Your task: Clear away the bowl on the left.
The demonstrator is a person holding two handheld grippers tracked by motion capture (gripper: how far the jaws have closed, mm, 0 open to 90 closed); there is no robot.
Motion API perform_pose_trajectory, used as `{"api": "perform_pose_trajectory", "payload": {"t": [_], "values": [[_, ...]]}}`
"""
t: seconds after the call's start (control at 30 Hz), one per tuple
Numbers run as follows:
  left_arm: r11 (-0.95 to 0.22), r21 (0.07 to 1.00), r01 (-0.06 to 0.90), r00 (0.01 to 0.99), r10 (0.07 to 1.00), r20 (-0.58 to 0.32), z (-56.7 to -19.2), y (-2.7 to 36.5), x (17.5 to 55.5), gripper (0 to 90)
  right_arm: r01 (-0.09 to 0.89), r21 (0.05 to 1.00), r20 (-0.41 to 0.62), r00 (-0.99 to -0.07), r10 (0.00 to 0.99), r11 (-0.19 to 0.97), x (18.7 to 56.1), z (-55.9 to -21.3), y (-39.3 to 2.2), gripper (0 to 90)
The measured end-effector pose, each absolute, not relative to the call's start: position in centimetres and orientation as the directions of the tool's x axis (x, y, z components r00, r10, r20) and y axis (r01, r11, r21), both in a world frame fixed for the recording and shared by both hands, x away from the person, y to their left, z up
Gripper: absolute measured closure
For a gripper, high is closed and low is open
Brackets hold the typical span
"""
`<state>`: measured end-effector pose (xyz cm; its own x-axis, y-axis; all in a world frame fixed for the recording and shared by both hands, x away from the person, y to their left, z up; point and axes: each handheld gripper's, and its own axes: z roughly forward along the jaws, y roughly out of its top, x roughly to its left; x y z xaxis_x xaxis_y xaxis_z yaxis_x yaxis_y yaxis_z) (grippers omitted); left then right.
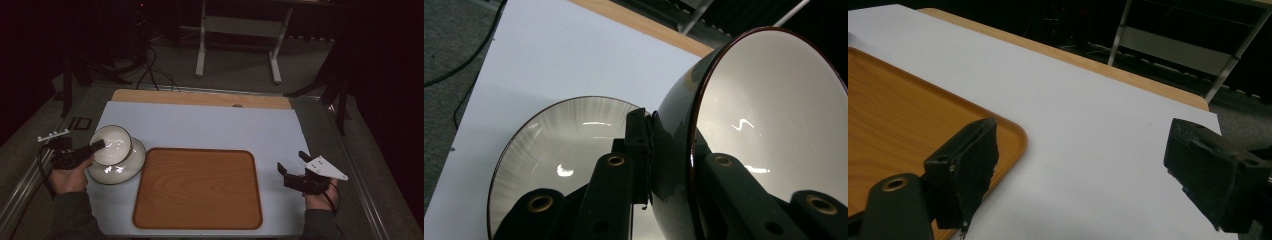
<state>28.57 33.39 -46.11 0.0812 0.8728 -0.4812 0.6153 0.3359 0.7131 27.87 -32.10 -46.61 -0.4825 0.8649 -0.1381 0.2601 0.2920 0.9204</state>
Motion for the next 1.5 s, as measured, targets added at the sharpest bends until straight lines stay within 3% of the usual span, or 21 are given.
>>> {"api": "perform_pose_trajectory", "payload": {"t": [1.5], "values": [[0.198,0.779,0.594,0.258,0.871,-0.418,-42.8,27.3,28.4,81.6,0.250,0.921,-0.147,-0.485,0.862,0.298,27.8,-46.5,-32.1,13.8]]}}
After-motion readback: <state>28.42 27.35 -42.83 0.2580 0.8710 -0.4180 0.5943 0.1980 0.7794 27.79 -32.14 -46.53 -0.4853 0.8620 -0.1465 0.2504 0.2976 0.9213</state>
